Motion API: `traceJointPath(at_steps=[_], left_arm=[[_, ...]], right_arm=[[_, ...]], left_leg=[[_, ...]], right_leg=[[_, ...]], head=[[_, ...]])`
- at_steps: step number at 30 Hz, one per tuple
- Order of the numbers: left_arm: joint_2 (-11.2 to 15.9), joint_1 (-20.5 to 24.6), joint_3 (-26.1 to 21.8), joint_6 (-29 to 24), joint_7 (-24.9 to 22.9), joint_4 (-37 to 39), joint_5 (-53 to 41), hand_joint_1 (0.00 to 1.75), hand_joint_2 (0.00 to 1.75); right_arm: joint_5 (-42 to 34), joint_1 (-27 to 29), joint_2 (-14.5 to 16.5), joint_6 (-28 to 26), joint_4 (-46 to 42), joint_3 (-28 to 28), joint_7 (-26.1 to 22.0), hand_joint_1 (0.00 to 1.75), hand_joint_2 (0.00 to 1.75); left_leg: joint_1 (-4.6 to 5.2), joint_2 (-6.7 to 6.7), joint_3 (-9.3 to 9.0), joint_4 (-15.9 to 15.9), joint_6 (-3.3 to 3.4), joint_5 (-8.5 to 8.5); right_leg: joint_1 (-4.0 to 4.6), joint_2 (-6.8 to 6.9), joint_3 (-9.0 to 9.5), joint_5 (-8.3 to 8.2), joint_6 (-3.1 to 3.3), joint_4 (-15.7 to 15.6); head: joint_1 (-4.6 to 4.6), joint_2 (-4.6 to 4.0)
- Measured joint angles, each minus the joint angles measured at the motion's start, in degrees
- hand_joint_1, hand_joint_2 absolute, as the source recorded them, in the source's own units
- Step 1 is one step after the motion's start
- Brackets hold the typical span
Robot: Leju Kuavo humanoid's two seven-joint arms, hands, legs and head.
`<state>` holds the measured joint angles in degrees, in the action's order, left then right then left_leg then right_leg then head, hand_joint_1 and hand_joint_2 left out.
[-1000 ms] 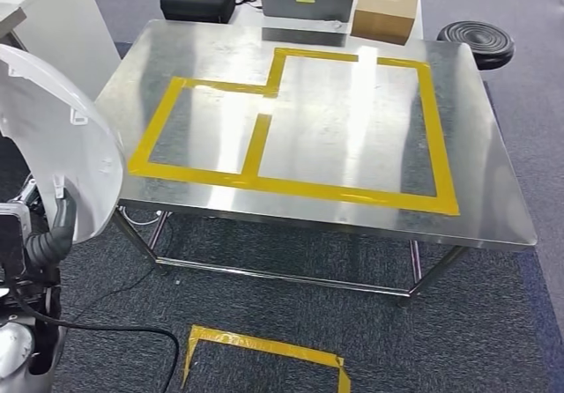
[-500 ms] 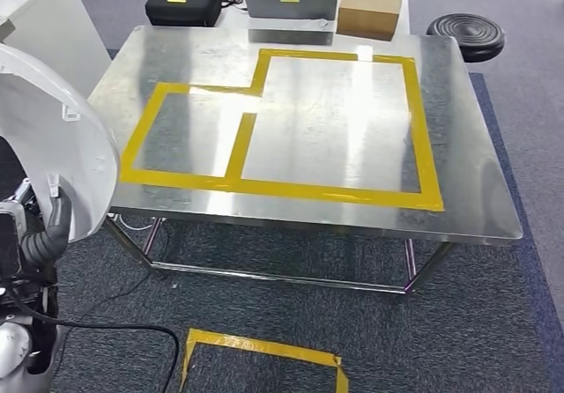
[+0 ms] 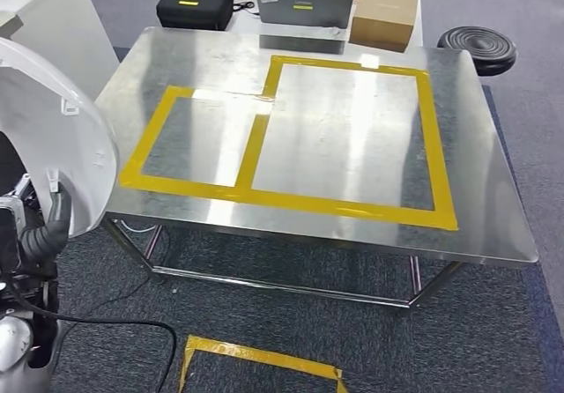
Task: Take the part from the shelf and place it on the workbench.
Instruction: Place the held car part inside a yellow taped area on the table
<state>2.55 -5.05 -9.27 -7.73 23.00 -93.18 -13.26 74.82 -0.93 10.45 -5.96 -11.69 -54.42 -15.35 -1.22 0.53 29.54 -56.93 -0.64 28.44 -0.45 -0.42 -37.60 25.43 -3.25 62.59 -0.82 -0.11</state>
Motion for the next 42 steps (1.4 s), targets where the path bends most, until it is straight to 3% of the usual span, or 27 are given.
traceJointPath(at_steps=[2,4,6,7,10,11,12,14,16,18,21,23,25,26,27,29,30,31,32,36,38,40,41,42], left_arm=[[0.02,0.06,-0.02,-0.01,-0.02,0.0,0.02,1.75,1.75],[0.05,0.07,-0.01,0.0,-0.04,0.0,0.04,1.75,1.75],[0.11,0.15,0.01,-0.01,-0.05,0.0,0.05,1.75,1.75],[0.15,0.22,0.0,-0.01,-0.05,0.01,0.05,1.75,1.75],[0.19,0.26,-0.02,-0.01,-0.05,0.09,0.06,1.75,1.75],[0.2,0.25,-0.03,-0.01,-0.05,0.13,0.06,1.75,1.75],[0.21,0.25,-0.04,-0.01,-0.05,0.15,0.06,1.75,1.75],[0.24,0.26,-0.14,-0.01,-0.05,0.16,0.07,1.75,1.75],[0.28,0.31,-0.28,-0.03,-0.06,0.21,0.14,1.75,1.75],[0.3,0.34,-0.4,-0.11,-0.1,0.27,0.37,1.75,1.75],[0.21,0.46,-0.61,-0.22,-0.22,0.28,0.85,1.75,1.75],[0.04,0.61,-0.71,-0.38,-0.35,0.3,1.18,1.75,1.75],[-0.15,0.71,-0.77,-0.63,-0.47,0.42,1.44,1.75,1.75],[-0.25,0.71,-0.79,-0.79,-0.58,0.52,1.55,1.75,1.75],[-0.33,0.71,-0.81,-0.96,-0.68,0.63,1.67,1.75,1.75],[-0.45,0.77,-0.86,-1.29,-0.86,0.78,1.79,1.75,1.75],[-0.48,0.85,-0.92,-1.43,-0.9,0.81,1.81,1.75,1.75],[-0.49,0.95,-0.99,-1.57,-0.95,0.84,1.81,1.75,1.75],[-0.5,1.05,-1.08,-1.71,-0.99,0.86,1.81,1.75,1.75],[-0.54,1.34,-1.25,-2.33,-1.04,0.92,1.82,1.75,1.75],[-0.6,1.63,-1.31,-3.28,-1.07,0.95,1.81,1.75,1.75],[-0.7,1.81,-1.38,-4.24,-1.17,1.01,1.75,1.75,1.75],[-0.78,1.81,-1.42,-4.71,-1.24,1.06,1.74,1.75,1.75],[-0.86,1.83,-1.46,-5.17,-1.29,1.1,1.76,1.75,1.75]], right_arm=[[0.0,-0.04,0.03,0.01,0.02,-0.01,0.02,0.0,0.0],[0.0,0.01,0.04,0.01,0.01,-0.03,0.04,0.0,0.0],[0.0,0.0,0.04,0.0,0.0,-0.06,0.03,0.0,0.0],[0.0,-0.04,0.04,0.0,0.0,-0.07,0.01,0.0,0.0],[0.02,0.0,0.04,0.01,0.0,-0.07,0.02,0.0,0.0],[0.02,0.05,0.04,0.01,0.0,-0.07,0.04,0.0,0.0],[0.02,0.07,0.04,0.01,0.0,-0.08,0.07,0.0,0.0],[0.03,0.07,0.07,0.02,0.02,-0.09,0.07,0.0,0.0],[0.04,0.06,0.15,0.03,0.05,-0.09,0.07,0.0,0.0],[0.04,0.02,0.2,0.04,0.07,-0.09,0.08,0.0,0.0],[0.06,-0.12,0.2,-0.05,0.03,-0.09,0.09,0.0,0.0],[0.07,-0.17,0.2,-0.15,0.02,-0.09,0.08,0.0,0.0],[0.07,-0.11,0.2,-0.2,0.02,-0.11,0.09,0.0,0.0],[0.07,-0.05,0.2,-0.22,0.02,-0.14,0.11,0.0,0.0],[0.08,0.0,0.2,-0.26,0.02,-0.18,0.13,0.0,0.0],[0.09,0.03,0.2,-0.32,0.02,-0.27,0.15,0.0,0.0],[0.09,0.01,0.21,-0.33,0.04,-0.29,0.15,0.0,0.0],[0.09,-0.04,0.23,-0.33,0.05,-0.31,0.14,0.0,0.0],[0.09,-0.11,0.25,-0.33,0.07,-0.32,0.16,0.0,0.0],[0.09,-0.13,0.26,-0.35,0.09,-0.4,0.18,0.0,0.0],[0.09,-0.19,0.26,-0.36,0.09,-0.44,0.18,0.0,0.0],[0.09,-0.27,0.26,-0.38,0.09,-0.46,0.22,0.0,0.0],[0.09,-0.26,0.26,-0.39,0.09,-0.48,0.25,0.0,0.0],[0.09,-0.25,0.26,-0.39,0.09,-0.5,0.3,0.0,0.0]], left_leg=[[0.07,-0.01,-0.42,0.03,-0.76,0.53],[0.1,-0.04,-0.65,-0.06,-1.41,0.68],[0.06,-0.1,0.1,-2.2,-1.82,1.31],[0.09,-0.13,1.52,-4.76,-1.95,2.34],[0.27,-0.14,8.37,-14.76,-2.07,6.06],[0.35,-0.14,9.85,-15.99,-1.9,5.69],[0.47,-0.14,10.29,-15.17,-1.61,4.01],[1.01,-0.18,8.82,-8.83,-0.58,-1.62],[1.59,-0.28,7.15,-3.24,0.37,-4.19],[1.85,-0.27,6.59,-1.69,0.7,-3.91],[1.35,-0.26,5.34,-0.33,1.02,-4.2],[0.97,-0.37,4.48,0.18,1.33,-3.94],[0.83,-0.39,3.98,0.18,1.5,-3.39],[0.75,-0.33,3.6,0.18,1.45,-3.03],[0.63,-0.25,3.09,0.17,1.32,-2.62],[0.36,-0.13,1.79,0.16,0.85,-1.67],[0.37,-0.08,1.26,0.09,0.51,-1.2],[0.44,-0.01,1.03,-0.04,0.17,-0.85],[0.56,0.06,1.01,-0.09,-0.16,-0.65],[0.58,0.06,1.33,-0.59,-1.07,0.17],[0.56,-0.01,3.46,-5.19,-1.49,2.78],[0.57,-0.03,7.65,-12.98,-1.66,5.91],[0.57,-0.03,9.3,-15.75,-1.65,6.49],[0.57,-0.03,9.99,-16.46,-1.58,5.82]], right_leg=[[0.18,0.08,1.28,0.03,0.8,-2.65],[0.23,0.07,1.83,0.12,1.92,-2.8],[0.14,-0.03,2.59,0.44,2.81,-2.91],[0.13,-0.07,2.99,0.72,3.18,-2.98],[0.43,-0.14,3.98,1.79,3.87,-2.99],[0.57,-0.19,4.44,2.19,3.95,-2.98],[0.7,-0.25,5.02,2.62,3.98,-2.99],[0.89,-0.34,6.24,3.59,3.92,-3.05],[0.99,-0.4,7.15,4.36,3.57,-3.07],[0.97,-0.37,7.5,4.88,2.87,-3.4],[1.08,-0.19,7.63,6.08,1.65,-2.78],[0.89,-0.08,4.78,8.36,0.88,2.59],[0.54,-0.06,-0.08,10.35,0.29,10.14],[0.41,-0.06,-1.93,10.0,0.05,12.22],[0.29,-0.05,-2.8,8.37,-0.16,12.1],[0.03,-0.01,-1.64,2.62,-0.51,6.08],[-0.05,-0.01,-0.49,0.37,-0.63,2.67],[-0.14,-0.02,0.64,-0.72,-0.43,-0.26],[-0.17,-0.08,1.3,-0.93,-0.05,-1.86],[-0.2,-0.31,1.88,0.01,1.99,-2.68],[-0.33,-0.26,2.2,0.15,2.69,-2.85],[-0.25,-0.2,2.32,0.32,3.03,-2.86],[-0.2,-0.2,2.39,0.38,3.12,-2.86],[-0.16,-0.21,2.49,0.43,3.15,-2.86]], head=[[0.06,0.0],[-0.06,0.0],[-0.11,0.01],[-0.19,0.01],[-0.25,0.0],[-0.25,0.0],[-0.26,0.01],[-0.23,0.01],[-0.2,0.0],[-0.28,0.0],[-0.36,0.0],[-0.16,0.0],[-0.1,0.0],[-0.1,0.0],[-0.09,0.0],[-0.07,0.0],[0.0,0.0],[0.09,0.0],[0.04,0.0],[-0.4,0.0],[-0.61,0.0],[-0.72,0.0],[-0.72,0.0],[-0.72,0.0]])
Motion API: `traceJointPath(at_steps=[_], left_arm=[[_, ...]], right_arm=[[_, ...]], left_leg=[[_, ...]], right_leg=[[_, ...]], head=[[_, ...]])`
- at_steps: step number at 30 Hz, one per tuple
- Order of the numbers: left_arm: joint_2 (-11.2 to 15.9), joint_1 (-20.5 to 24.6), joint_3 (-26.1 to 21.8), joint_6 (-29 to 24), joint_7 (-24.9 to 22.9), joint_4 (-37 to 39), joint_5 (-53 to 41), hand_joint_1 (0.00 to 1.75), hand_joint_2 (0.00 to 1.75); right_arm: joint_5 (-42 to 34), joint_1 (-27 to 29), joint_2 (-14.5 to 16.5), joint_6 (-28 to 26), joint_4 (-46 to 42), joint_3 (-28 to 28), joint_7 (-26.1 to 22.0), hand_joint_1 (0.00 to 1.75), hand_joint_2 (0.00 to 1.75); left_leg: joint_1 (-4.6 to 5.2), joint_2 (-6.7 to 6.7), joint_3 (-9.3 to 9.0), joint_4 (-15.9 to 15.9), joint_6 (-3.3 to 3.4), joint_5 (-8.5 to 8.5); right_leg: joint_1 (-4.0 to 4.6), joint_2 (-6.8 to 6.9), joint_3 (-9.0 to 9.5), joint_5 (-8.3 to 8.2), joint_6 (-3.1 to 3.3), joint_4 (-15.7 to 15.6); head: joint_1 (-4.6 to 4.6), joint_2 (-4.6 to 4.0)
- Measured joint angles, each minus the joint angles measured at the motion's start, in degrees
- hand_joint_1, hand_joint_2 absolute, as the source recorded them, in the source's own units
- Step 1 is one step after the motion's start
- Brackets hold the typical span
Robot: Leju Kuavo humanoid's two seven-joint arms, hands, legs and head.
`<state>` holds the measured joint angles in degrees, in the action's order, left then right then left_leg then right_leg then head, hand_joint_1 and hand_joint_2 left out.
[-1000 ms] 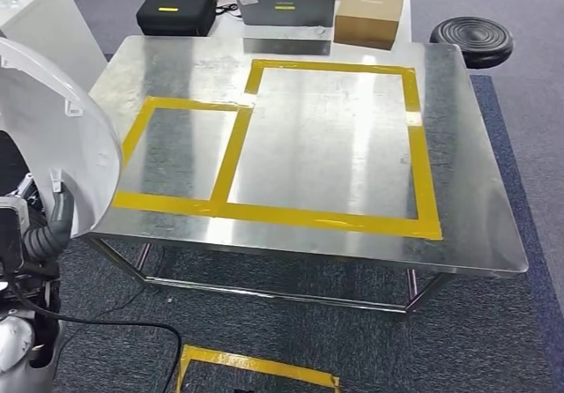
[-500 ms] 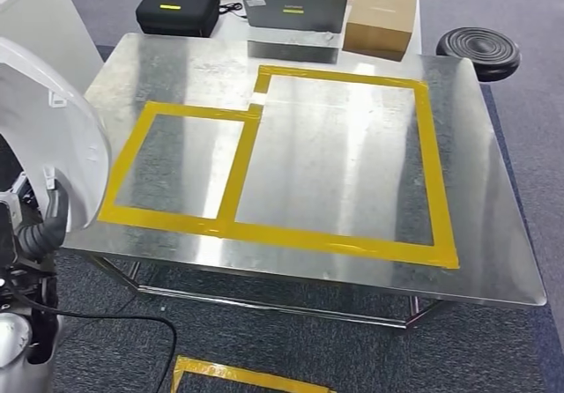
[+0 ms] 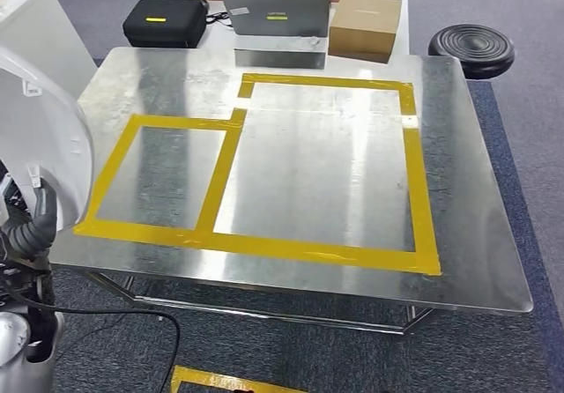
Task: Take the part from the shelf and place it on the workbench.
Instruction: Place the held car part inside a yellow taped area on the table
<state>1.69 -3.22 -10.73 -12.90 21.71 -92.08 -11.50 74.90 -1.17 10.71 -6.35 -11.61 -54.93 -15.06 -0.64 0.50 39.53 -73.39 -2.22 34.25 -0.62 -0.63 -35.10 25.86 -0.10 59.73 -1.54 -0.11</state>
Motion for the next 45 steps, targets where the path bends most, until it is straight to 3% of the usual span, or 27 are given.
traceJointPath(at_steps=[1,3,5,8,10,13,14,15,16,18,20,23,25,26,28,29,30,31,32,33,35,36,39,41,44,45], left_arm=[[-0.08,0.06,-0.08,-0.49,-0.02,0.03,0.04,1.75,1.75],[-0.19,0.25,-0.28,-1.26,-0.03,0.04,0.17,1.75,1.75],[-0.22,0.43,-0.51,-1.78,-0.04,0.04,0.2,1.75,1.75],[-0.28,0.49,-1.11,-2.67,-0.07,0.04,0.19,1.75,1.75],[-0.29,0.56,-1.38,-2.96,-0.07,0.04,0.18,1.75,1.75],[-0.32,0.57,-1.47,-3.05,-0.07,0.04,0.17,1.75,1.75],[-0.33,0.56,-1.49,-3.11,-0.07,0.06,0.17,1.75,1.75],[-0.35,0.55,-1.52,-3.23,-0.07,0.08,0.17,1.75,1.75],[-0.36,0.56,-1.6,-3.39,-0.07,0.1,0.18,1.75,1.75],[-0.35,0.57,-1.94,-3.77,-0.07,0.12,0.18,1.75,1.75],[-0.19,0.63,-2.57,-4.09,-0.07,0.13,0.25,1.75,1.75],[0.28,0.8,-3.7,-4.35,-0.07,0.17,0.63,1.75,1.75],[0.69,0.95,-4.54,-4.39,-0.09,0.29,1.0,1.75,1.75],[0.89,1.06,-4.94,-4.37,-0.1,0.37,1.14,1.75,1.75],[1.09,1.21,-5.51,-4.33,-0.17,0.61,1.32,1.75,1.75],[1.19,1.25,-5.71,-4.34,-0.28,0.81,1.33,1.75,1.75],[1.37,1.34,-5.9,-4.37,-0.44,1.19,1.33,1.75,1.75],[1.69,1.58,-6.21,-4.4,-0.6,1.76,1.3,1.75,1.75],[2.16,1.97,-6.62,-4.42,-0.74,2.48,1.26,1.75,1.75],[2.72,2.54,-7.09,-4.39,-0.8,3.34,1.21,1.75,1.75],[3.72,3.8,-7.97,-4.21,-0.79,5.03,1.1,1.75,1.75],[4.1,4.25,-8.26,-4.13,-0.78,5.77,1.04,1.75,1.75],[4.72,4.76,-8.72,-4.09,-0.77,7.3,0.86,1.75,1.75],[4.93,5.1,-8.9,-4.07,-0.74,7.86,0.76,1.75,1.75],[5.08,5.45,-9.26,-3.95,-0.69,8.78,0.7,1.75,1.75],[5.18,5.64,-9.48,-3.92,-0.69,9.35,0.69,1.75,1.75]], right_arm=[[0.0,0.01,0.0,-0.01,0.0,-0.02,0.03,0.0,0.0],[0.0,-0.01,0.0,-0.01,0.0,-0.05,0.08,0.0,0.0],[0.0,-0.05,0.0,-0.02,0.0,-0.07,0.13,0.0,0.0],[0.0,-0.01,0.0,-0.04,-0.01,-0.07,0.21,0.0,0.0],[0.0,0.02,0.0,-0.08,-0.02,-0.07,0.21,0.0,0.0],[0.0,0.01,0.0,-0.12,-0.02,-0.07,0.2,0.0,0.0],[0.0,0.04,0.0,-0.12,-0.02,-0.07,0.2,0.0,0.0],[0.0,0.08,0.0,-0.12,-0.02,-0.07,0.21,0.0,0.0],[0.0,0.12,0.0,-0.13,-0.02,-0.07,0.21,0.0,0.0],[0.01,0.09,0.0,-0.17,-0.04,-0.07,0.23,0.0,0.0],[0.02,-0.08,0.01,-0.24,-0.07,-0.07,0.31,0.0,0.0],[0.03,-0.07,0.01,-0.33,-0.07,-0.08,0.57,0.0,0.0],[0.06,-0.02,0.0,-0.43,-0.07,-0.11,0.66,0.0,0.0],[0.07,-0.06,0.0,-0.46,-0.07,-0.13,0.68,0.0,0.0],[0.11,-0.08,0.0,-0.46,-0.07,-0.12,0.68,0.0,0.0],[0.24,-0.04,0.0,-0.45,-0.07,-0.11,0.69,0.0,0.0],[0.45,0.01,0.0,-0.45,-0.07,-0.11,0.69,0.0,0.0],[0.68,0.02,0.0,-0.45,-0.07,-0.12,0.7,0.0,0.0],[0.89,-0.01,0.0,-0.45,-0.07,-0.13,0.7,0.0,0.0],[1.01,-0.07,0.0,-0.45,-0.07,-0.13,0.7,0.0,0.0],[1.03,-0.18,0.0,-0.45,-0.07,-0.13,0.7,0.0,0.0],[1.03,-0.22,0.0,-0.45,-0.07,-0.12,0.71,0.0,0.0],[1.03,-0.23,0.0,-0.45,-0.07,-0.11,0.72,0.0,0.0],[1.03,-0.28,0.0,-0.45,-0.07,-0.11,0.72,0.0,0.0],[1.17,-0.34,0.0,-0.44,-0.07,-0.11,0.75,0.0,0.0],[1.39,-0.3,0.0,-0.41,-0.07,-0.11,0.78,0.0,0.0]], left_leg=[[0.0,0.0,-0.38,1.49,0.14,-1.74],[0.02,-0.05,-3.24,8.56,0.53,-6.3],[0.11,-0.08,-5.57,14.28,0.83,-8.32],[0.13,-0.02,-5.97,15.78,1.36,-8.44],[-0.14,-0.03,-6.18,16.08,1.95,-8.65],[-0.23,-0.07,-6.32,16.18,2.44,-8.66],[-0.2,-0.07,-6.35,16.17,2.47,-8.64],[-0.18,-0.06,-6.4,16.17,2.49,-8.62],[-0.17,-0.03,-6.49,16.17,2.47,-8.58],[-0.18,0.04,-6.8,16.16,2.25,-8.42],[0.01,0.08,-6.9,16.03,1.76,-8.22],[0.11,0.1,-6.86,16.2,0.94,-8.33],[0.0,0.03,-6.4,15.1,0.35,-7.35],[-0.02,0.0,-5.45,12.93,0.06,-5.96],[-0.05,-0.04,-1.96,5.42,-0.32,-2.19],[-0.06,-0.04,-0.23,1.89,-0.42,-0.89],[-0.06,-0.05,0.78,-0.03,-0.46,-0.68],[-0.08,-0.05,0.75,0.28,-0.44,-1.64],[-0.1,-0.06,-0.36,2.76,-0.39,-3.49],[-0.14,-0.1,-2.22,6.68,-0.33,-5.7],[-0.1,-0.12,-5.57,13.82,-0.07,-8.32],[-0.03,-0.1,-6.36,15.66,0.17,-8.69],[0.02,-0.01,-6.42,16.37,1.18,-8.82],[-0.2,-0.05,-6.51,16.58,1.85,-9.0],[-0.17,-0.13,-6.51,16.6,2.37,-8.94],[-0.11,-0.13,-6.52,16.59,2.42,-8.92]], right_leg=[[0.02,-0.04,0.16,0.06,-0.01,0.0],[0.07,-0.14,0.48,0.22,-0.2,0.01],[0.29,-0.25,0.45,0.36,-0.71,0.1],[0.42,-0.26,0.37,0.2,-1.69,-0.33],[0.41,-0.1,-0.32,1.35,-2.29,1.17],[0.36,0.12,-4.98,6.39,-2.89,11.4],[0.34,0.13,-6.52,7.37,-2.98,14.54],[0.34,0.14,-7.19,7.29,-3.02,15.77],[0.34,0.14,-6.79,6.17,-2.99,14.8],[0.33,0.15,-3.21,2.4,-2.78,7.45],[0.36,0.06,0.28,0.4,-2.36,0.94],[0.48,-0.06,1.04,0.3,-1.42,-0.48],[0.36,-0.02,1.08,0.12,-0.63,-0.69],[0.24,0.0,1.13,0.02,-0.27,-0.82],[0.2,0.05,1.11,0.04,0.1,-0.85],[0.2,0.08,1.11,0.06,0.15,-0.85],[0.19,0.1,1.11,0.08,0.17,-0.85],[0.18,0.11,1.14,0.08,0.17,-0.84],[0.16,0.09,1.19,0.09,0.14,-0.84],[0.14,0.06,1.25,0.09,0.05,-0.83],[0.38,-0.01,1.21,0.16,-0.43,-0.68],[0.49,-0.04,1.15,0.13,-0.75,-0.71],[0.48,-0.06,1.02,0.06,-1.68,-0.91],[0.45,0.06,-0.29,1.81,-2.23,1.69],[0.41,0.18,-5.53,6.84,-2.69,12.62],[0.42,0.19,-6.75,7.41,-2.71,15.05]], head=[[-0.01,0.0],[-0.02,0.0],[0.04,0.0],[0.09,0.0],[0.31,0.0],[0.66,0.0],[0.64,0.0],[0.66,0.0],[0.65,0.0],[0.67,0.0],[0.62,0.0],[0.46,0.0],[0.33,0.0],[0.23,0.0],[0.05,0.0],[0.07,0.0],[0.05,0.0],[0.05,0.0],[0.06,0.0],[0.03,0.0],[0.06,0.0],[0.05,0.0],[0.06,0.0],[0.38,0.0],[0.76,0.01],[0.75,0.01]])
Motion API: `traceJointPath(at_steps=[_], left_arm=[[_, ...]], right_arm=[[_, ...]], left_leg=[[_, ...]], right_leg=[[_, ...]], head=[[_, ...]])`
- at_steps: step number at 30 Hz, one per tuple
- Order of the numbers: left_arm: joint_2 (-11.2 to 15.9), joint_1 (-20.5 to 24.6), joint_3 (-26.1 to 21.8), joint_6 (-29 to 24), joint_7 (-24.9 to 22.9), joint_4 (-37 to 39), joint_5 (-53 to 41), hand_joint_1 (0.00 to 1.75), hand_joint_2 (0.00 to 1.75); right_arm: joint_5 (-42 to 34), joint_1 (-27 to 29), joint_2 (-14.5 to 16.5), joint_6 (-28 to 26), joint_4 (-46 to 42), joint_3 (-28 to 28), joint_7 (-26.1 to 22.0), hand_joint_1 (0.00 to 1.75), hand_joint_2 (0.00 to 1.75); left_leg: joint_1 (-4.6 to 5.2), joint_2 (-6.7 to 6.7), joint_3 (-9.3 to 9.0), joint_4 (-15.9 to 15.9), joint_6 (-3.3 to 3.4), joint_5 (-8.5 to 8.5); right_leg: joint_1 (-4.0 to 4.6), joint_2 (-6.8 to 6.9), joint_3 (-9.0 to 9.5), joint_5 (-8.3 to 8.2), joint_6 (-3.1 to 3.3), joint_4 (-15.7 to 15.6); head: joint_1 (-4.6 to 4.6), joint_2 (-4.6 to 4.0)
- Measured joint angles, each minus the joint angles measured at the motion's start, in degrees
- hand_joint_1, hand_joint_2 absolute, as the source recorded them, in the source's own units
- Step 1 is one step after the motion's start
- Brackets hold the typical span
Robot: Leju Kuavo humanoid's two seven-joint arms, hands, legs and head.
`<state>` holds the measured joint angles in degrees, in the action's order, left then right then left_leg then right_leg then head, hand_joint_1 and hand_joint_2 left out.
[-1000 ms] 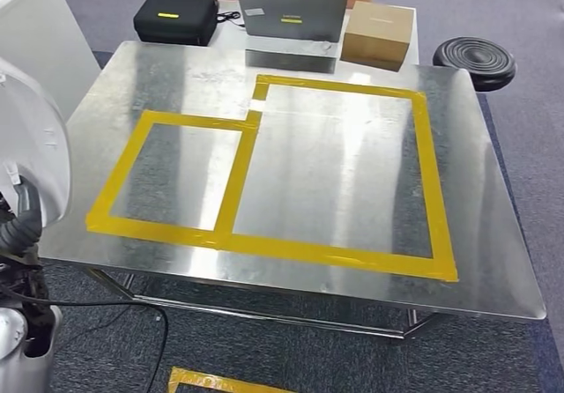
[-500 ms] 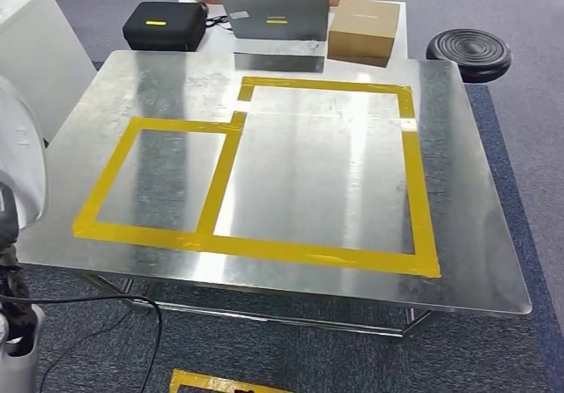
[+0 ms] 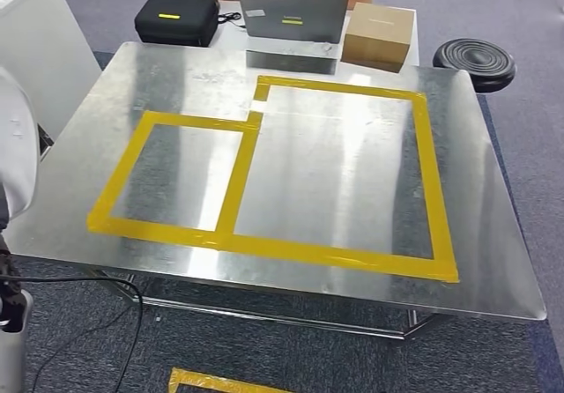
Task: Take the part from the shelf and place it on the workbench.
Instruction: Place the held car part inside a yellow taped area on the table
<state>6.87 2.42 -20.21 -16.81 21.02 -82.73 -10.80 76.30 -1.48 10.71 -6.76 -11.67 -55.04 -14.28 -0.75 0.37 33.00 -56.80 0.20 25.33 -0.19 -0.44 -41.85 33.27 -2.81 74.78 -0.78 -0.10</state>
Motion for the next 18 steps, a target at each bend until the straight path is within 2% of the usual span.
traceJointPath(at_steps=[1,2,4,5,6,9,11,12,14,15,16,17,18], left_arm=[[0.19,0.34,-0.23,0.02,0.05,0.67,-0.01,1.75,1.75],[0.49,0.82,-0.5,0.02,0.16,1.53,-0.04,1.75,1.75],[1.43,2.21,-1.2,0.28,0.79,3.67,-0.25,1.75,1.75],[2.0,2.98,-1.61,0.64,1.23,4.91,-0.35,1.75,1.75],[2.52,3.72,-2.0,1.2,1.71,6.11,-0.39,1.75,1.75],[3.56,5.41,-2.79,3.64,2.96,9.15,-0.09,1.75,1.75],[4.06,6.4,-2.95,5.09,3.5,10.92,0.0,1.75,1.75],[4.24,6.95,-2.95,5.6,3.66,11.83,-0.01,1.75,1.75],[4.38,7.96,-2.9,6.46,3.97,13.64,-0.13,1.75,1.75],[4.39,8.25,-2.84,6.9,4.13,14.43,-0.25,1.75,1.75],[4.42,8.46,-2.76,7.3,4.3,15.12,-0.36,1.75,1.75],[4.48,8.67,-2.69,7.64,4.44,15.68,-0.44,1.75,1.75],[4.58,8.92,-2.61,7.85,4.56,16.11,-0.49,1.75,1.75]], right_arm=[[0.22,0.03,-0.01,0.03,0.0,0.01,0.02,0.0,0.0],[0.43,0.03,-0.02,0.07,0.0,0.01,0.04,0.0,0.0],[0.6,-0.1,-0.08,0.15,0.0,0.03,0.02,0.0,0.0],[0.62,-0.23,-0.1,0.19,0.0,0.04,-0.04,0.0,0.0],[0.64,-0.32,-0.13,0.23,0.01,0.06,-0.09,0.0,0.0],[0.82,-0.34,-0.23,0.38,0.02,0.06,-0.25,0.0,0.0],[1.25,-0.42,-0.37,0.44,0.01,0.05,-0.42,0.0,0.0],[1.44,-0.5,-0.41,0.48,0.01,0.07,-0.52,0.0,0.0],[1.57,-0.52,-0.45,0.57,0.02,0.1,-0.67,0.0,0.0],[1.58,-0.49,-0.45,0.61,0.02,0.14,-0.7,0.0,0.0],[1.6,-0.47,-0.46,0.64,0.02,0.2,-0.71,0.0,0.0],[1.61,-0.47,-0.46,0.65,0.02,0.27,-0.72,0.0,0.0],[1.61,-0.5,-0.46,0.66,0.02,0.33,-0.73,0.0,0.0]], left_leg=[[0.05,0.03,-0.03,-0.02,0.02,0.02],[0.07,0.08,-0.09,-0.04,0.0,0.04],[0.18,0.17,-0.23,-0.11,-0.22,0.15],[0.28,0.19,-0.21,-0.2,-0.44,0.21],[0.37,0.2,-0.15,-0.22,-0.71,0.2],[0.31,0.2,0.0,-0.04,-1.62,-0.01],[0.2,0.12,0.8,-1.77,-2.24,1.28],[0.15,0.07,2.01,-4.39,-2.52,2.81],[0.12,0.05,5.65,-12.02,-2.93,6.3],[0.08,0.04,7.17,-15.08,-3.07,7.23],[0.02,0.04,7.79,-16.16,-3.14,6.96],[-0.08,0.03,7.34,-15.01,-3.19,5.61],[-0.2,0.01,5.89,-11.91,-3.25,3.54]], right_leg=[[0.01,0.0,-0.22,-0.55,0.06,0.28],[0.02,0.0,0.73,-2.13,0.19,-1.79],[0.05,-0.02,4.67,-5.91,0.57,-9.79],[0.06,-0.05,6.41,-7.0,0.79,-13.14],[0.1,-0.1,7.45,-7.41,0.99,-15.13],[0.18,-0.17,7.75,-7.49,1.79,-15.95],[-0.01,-0.16,7.82,-7.75,2.5,-16.25],[-0.13,-0.15,7.86,-7.83,2.77,-16.37],[-0.13,-0.14,7.84,-7.8,2.98,-16.38],[-0.15,-0.14,7.84,-7.78,2.99,-16.38],[-0.18,-0.15,7.85,-7.78,2.98,-16.37],[-0.23,-0.17,7.89,-7.77,2.95,-16.37],[-0.29,-0.22,7.95,-7.74,2.87,-16.35]], head=[[0.02,0.0],[0.01,0.0],[0.02,-0.01],[-0.02,-0.01],[-0.07,-0.01],[-0.15,-0.01],[-0.33,-0.01],[-0.46,-0.01],[-0.64,-0.01],[-0.63,-0.01],[-0.63,-0.01],[-0.63,-0.01],[-0.63,-0.01]])
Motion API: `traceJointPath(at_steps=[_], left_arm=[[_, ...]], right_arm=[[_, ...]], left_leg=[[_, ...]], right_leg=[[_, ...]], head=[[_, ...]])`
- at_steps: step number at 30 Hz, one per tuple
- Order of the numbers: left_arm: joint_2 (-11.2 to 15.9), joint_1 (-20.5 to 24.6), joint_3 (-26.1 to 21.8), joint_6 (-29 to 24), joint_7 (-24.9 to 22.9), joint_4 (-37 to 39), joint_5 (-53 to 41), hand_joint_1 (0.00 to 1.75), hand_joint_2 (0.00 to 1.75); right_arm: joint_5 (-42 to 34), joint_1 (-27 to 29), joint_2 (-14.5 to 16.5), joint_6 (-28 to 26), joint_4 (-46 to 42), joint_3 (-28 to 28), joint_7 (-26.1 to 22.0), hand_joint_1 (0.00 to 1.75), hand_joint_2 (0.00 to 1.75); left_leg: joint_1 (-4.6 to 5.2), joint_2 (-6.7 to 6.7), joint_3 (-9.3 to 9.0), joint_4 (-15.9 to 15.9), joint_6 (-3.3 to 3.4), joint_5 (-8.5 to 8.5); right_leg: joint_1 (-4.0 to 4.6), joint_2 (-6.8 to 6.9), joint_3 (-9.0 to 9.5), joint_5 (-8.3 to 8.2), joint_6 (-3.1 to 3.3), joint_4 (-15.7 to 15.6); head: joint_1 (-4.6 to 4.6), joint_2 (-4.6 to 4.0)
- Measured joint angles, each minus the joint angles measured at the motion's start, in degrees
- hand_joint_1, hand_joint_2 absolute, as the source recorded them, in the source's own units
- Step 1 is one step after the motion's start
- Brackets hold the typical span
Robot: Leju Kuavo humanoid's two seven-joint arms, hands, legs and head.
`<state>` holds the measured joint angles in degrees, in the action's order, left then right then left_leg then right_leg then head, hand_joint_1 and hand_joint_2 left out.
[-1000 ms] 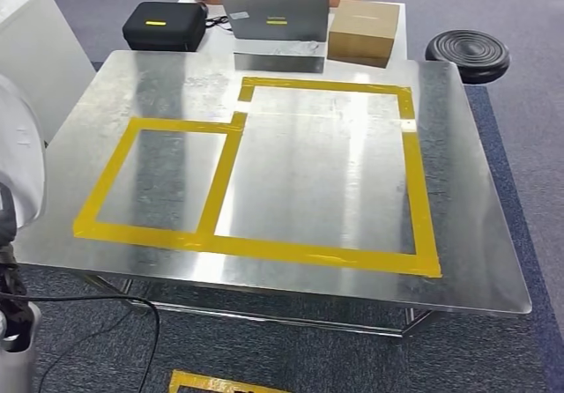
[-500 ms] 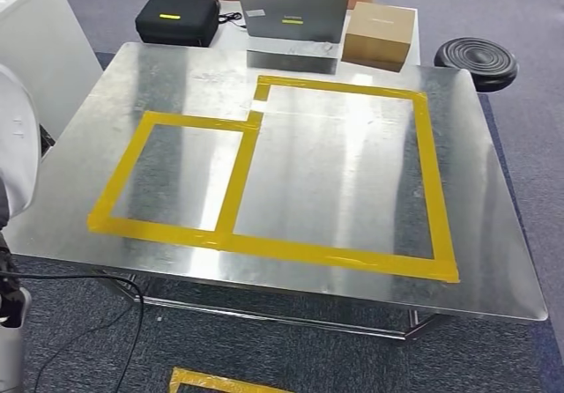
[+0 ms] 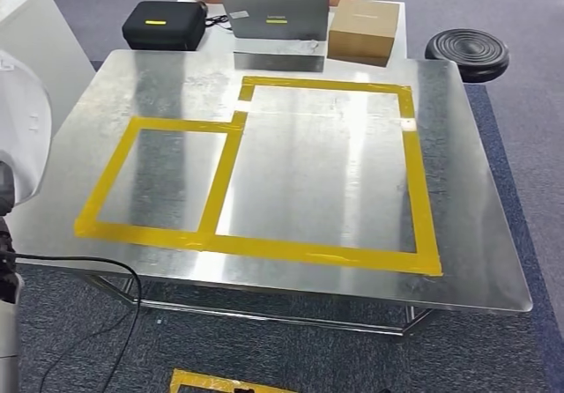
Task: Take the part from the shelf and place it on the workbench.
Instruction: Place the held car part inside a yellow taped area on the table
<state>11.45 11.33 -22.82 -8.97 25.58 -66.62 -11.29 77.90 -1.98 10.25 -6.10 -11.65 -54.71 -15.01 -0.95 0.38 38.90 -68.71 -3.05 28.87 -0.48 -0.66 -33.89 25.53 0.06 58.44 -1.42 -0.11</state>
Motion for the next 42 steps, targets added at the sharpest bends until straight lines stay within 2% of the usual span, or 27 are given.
traceJointPath(at_steps=[1,3,4,6,8,9,11,12,13,14,15,17,18,19,21,23,25,27,28,29,30,32,34,37,38,40,42], left_arm=[[0.1,0.31,0.08,0.11,0.09,0.38,-0.01,1.75,1.75],[0.22,1.01,0.25,0.28,0.23,1.01,-0.01,1.75,1.75],[0.21,1.23,0.37,0.44,0.29,1.33,-0.01,1.75,1.75],[0.16,1.53,0.7,0.94,0.38,1.87,-0.07,1.75,1.75],[0.06,2.23,1.17,1.31,0.42,2.39,-0.46,1.75,1.75],[0.0,2.76,1.45,1.42,0.43,2.7,-0.76,1.75,1.75],[-0.16,3.76,2.16,1.41,0.43,3.73,-1.39,1.75,1.75],[-0.24,4.17,2.53,1.4,0.43,4.36,-1.68,1.75,1.75],[-0.33,4.57,2.95,1.39,0.46,5.08,-1.92,1.75,1.75],[-0.45,5.06,3.37,1.38,0.5,5.79,-2.16,1.75,1.75],[-0.56,5.64,3.77,1.37,0.54,6.46,-2.35,1.75,1.75],[-0.74,6.97,4.56,1.27,0.58,7.72,-2.67,1.75,1.75],[-0.78,7.59,4.84,1.21,0.58,8.24,-2.73,1.75,1.75],[-0.8,8.16,5.09,1.18,0.58,8.78,-2.8,1.75,1.75],[-0.83,9.05,5.51,1.2,0.58,9.73,-2.91,1.75,1.75],[-0.79,9.65,5.84,1.22,0.58,10.45,-3.0,1.75,1.75],[-0.72,10.21,6.08,1.21,0.58,11.1,-3.02,1.75,1.75],[-0.75,10.58,6.38,1.18,0.58,12.03,-3.07,1.75,1.75],[-0.77,10.65,6.5,1.15,0.58,12.57,-3.11,1.75,1.75],[-0.78,10.75,6.6,1.12,0.58,13.07,-3.14,1.75,1.75],[-0.76,10.95,6.67,1.08,0.58,13.52,-3.17,1.75,1.75],[-0.75,11.98,6.76,0.96,0.65,14.45,-3.23,1.75,1.75],[-0.7,13.47,6.86,0.82,0.85,15.7,-3.26,1.75,1.75],[-0.65,14.31,6.91,0.66,1.13,17.42,-3.23,1.75,1.75],[-0.65,14.49,6.91,0.65,1.21,17.87,-3.2,1.75,1.75],[-0.64,15.0,6.9,0.58,1.38,18.74,-2.99,1.75,1.75],[-0.65,15.38,6.89,0.44,1.48,19.74,-2.5,1.75,1.75]], right_arm=[[0.0,-0.02,-0.03,0.01,-0.01,0.05,-0.01,0.0,0.0],[0.01,-0.03,-0.12,0.05,-0.01,0.09,-0.01,0.0,0.0],[0.02,0.0,-0.17,0.09,-0.01,0.1,-0.02,0.0,0.0],[0.05,0.03,-0.21,0.19,0.0,0.13,-0.03,0.0,0.0],[0.09,0.01,-0.27,0.33,0.0,0.21,-0.05,0.0,0.0],[0.1,-0.04,-0.29,0.41,0.0,0.3,-0.07,0.0,0.0],[0.18,-0.1,-0.31,0.54,0.01,0.53,-0.11,0.0,0.0],[0.3,-0.09,-0.33,0.57,0.02,0.63,-0.13,0.0,0.0],[0.49,-0.06,-0.36,0.59,0.03,0.73,-0.15,0.0,0.0],[0.69,-0.05,-0.43,0.59,0.04,0.84,-0.17,0.0,0.0],[0.85,-0.06,-0.51,0.59,0.04,0.96,-0.19,0.0,0.0],[0.96,-0.2,-0.7,0.59,0.04,1.14,-0.25,0.0,0.0],[0.96,-0.28,-0.75,0.59,0.04,1.18,-0.28,0.0,0.0],[0.96,-0.32,-0.78,0.6,0.05,1.22,-0.31,0.0,0.0],[0.97,-0.3,-0.8,0.63,0.06,1.33,-0.33,0.0,0.0],[0.97,-0.31,-0.86,0.66,0.07,1.4,-0.33,0.0,0.0],[0.98,-0.36,-0.92,0.69,0.07,1.45,-0.33,0.0,0.0],[0.99,-0.32,-0.93,0.75,0.07,1.49,-0.33,0.0,0.0],[0.99,-0.28,-0.94,0.79,0.07,1.5,-0.32,0.0,0.0],[1.01,-0.25,-0.95,0.8,0.07,1.51,-0.31,0.0,0.0],[1.02,-0.24,-0.96,0.81,0.07,1.51,-0.29,0.0,0.0],[1.04,-0.27,-1.01,0.82,0.07,1.54,-0.27,0.0,0.0],[1.04,-0.34,-1.09,0.83,0.07,1.57,-0.27,0.0,0.0],[1.04,-0.23,-1.23,0.83,0.07,1.6,-0.27,0.0,0.0],[1.04,-0.17,-1.28,0.83,0.07,1.6,-0.27,0.0,0.0],[1.04,-0.17,-1.34,0.84,0.07,1.61,-0.26,0.0,0.0],[1.04,-0.14,-1.35,0.87,0.09,1.67,-0.17,0.0,0.0]], left_leg=[[-0.17,-0.06,-1.87,3.96,-0.09,-2.05],[-0.24,-0.01,-4.67,10.05,0.13,-3.9],[-0.18,0.04,-5.13,11.24,0.44,-3.9],[-0.06,0.12,-5.08,11.5,1.36,-3.83],[-0.17,0.07,-5.13,11.61,2.14,-3.95],[-0.24,0.04,-5.18,11.67,2.45,-3.99],[-0.14,0.03,-5.21,11.66,2.84,-3.95],[-0.05,0.03,-5.22,11.65,2.92,-3.93],[0.04,0.04,-5.26,11.65,2.97,-3.91],[0.11,0.07,-5.33,11.64,2.99,-3.89],[0.16,0.12,-5.44,11.64,2.98,-3.85],[0.31,0.2,-5.62,11.59,2.76,-3.69],[0.4,0.21,-5.61,11.55,2.54,-3.66],[0.48,0.22,-5.57,11.57,2.29,-3.7],[0.47,0.23,-5.56,11.83,1.68,-3.89],[0.4,0.13,-5.26,11.12,1.07,-3.14],[0.37,0.03,-3.05,6.24,0.57,-0.22],[0.35,0.03,0.66,-1.53,0.24,3.12],[0.33,0.03,1.89,-3.98,0.17,3.59],[0.29,0.03,2.22,-4.5,0.15,3.02],[0.25,0.02,1.44,-2.75,0.17,1.4],[0.13,-0.03,-1.94,4.46,0.18,-2.61],[0.08,0.05,-4.41,10.01,0.63,-4.15],[0.23,0.15,-4.6,11.15,1.82,-4.06],[0.2,0.12,-4.59,11.17,2.16,-4.14],[0.07,0.06,-4.59,11.23,2.77,-4.27],[0.16,0.05,-4.56,11.23,3.1,-4.24]], right_leg=[[0.0,-0.04,0.04,0.05,-0.18,0.03],[0.22,-0.14,-0.14,0.18,-0.8,0.27],[0.34,-0.16,-0.26,0.17,-1.13,0.28],[0.35,-0.15,-0.41,0.08,-1.66,0.12],[0.28,0.0,-1.18,1.17,-2.18,1.58],[0.27,0.07,-2.4,2.58,-2.42,4.1],[0.28,0.17,-6.17,6.03,-2.68,11.92],[0.28,0.17,-7.95,7.09,-2.7,15.33],[0.3,0.17,-8.92,7.11,-2.65,16.93],[0.32,0.17,-8.75,5.94,-2.51,16.11],[0.35,0.17,-7.5,3.96,-2.31,13.16],[0.42,0.16,-3.53,0.29,-1.87,4.84],[0.46,0.13,-2.1,-0.56,-1.71,2.05],[0.52,0.09,-1.35,-0.75,-1.57,0.65],[0.57,0.0,-1.24,-0.81,-1.14,0.37],[0.4,-0.04,-1.16,-1.05,-0.54,0.07],[0.21,-0.03,-1.06,-1.16,-0.16,-0.14],[0.2,0.0,-1.08,-1.13,-0.03,-0.14],[0.2,0.01,-1.08,-1.12,-0.01,-0.13],[0.2,0.0,-1.08,-1.12,-0.01,-0.12],[0.18,-0.01,-1.05,-1.13,-0.04,-0.1],[0.32,-0.02,-1.09,-1.11,-0.34,0.03],[0.64,-0.03,-1.49,-1.11,-0.91,0.35],[0.61,-0.02,-2.05,-1.2,-1.7,0.51],[0.54,0.03,-2.4,-0.71,-1.98,1.13],[0.46,0.14,-4.61,1.92,-2.56,5.62],[0.42,0.2,-8.03,5.14,-2.84,13.01]], head=[[-0.02,0.0],[-0.05,0.0],[-0.08,0.0],[-0.07,0.0],[0.16,0.0],[0.32,0.0],[0.61,0.0],[0.61,0.0],[0.62,0.0],[0.63,0.0],[0.64,0.0],[0.64,0.0],[0.6,0.0],[0.57,0.0],[0.54,0.0],[0.46,0.0],[0.28,0.0],[0.17,0.0],[0.16,0.0],[0.13,0.0],[0.13,0.0],[0.08,0.0],[0.09,0.0],[0.09,0.01],[0.19,0.01],[0.53,0.01],[0.78,0.0]])
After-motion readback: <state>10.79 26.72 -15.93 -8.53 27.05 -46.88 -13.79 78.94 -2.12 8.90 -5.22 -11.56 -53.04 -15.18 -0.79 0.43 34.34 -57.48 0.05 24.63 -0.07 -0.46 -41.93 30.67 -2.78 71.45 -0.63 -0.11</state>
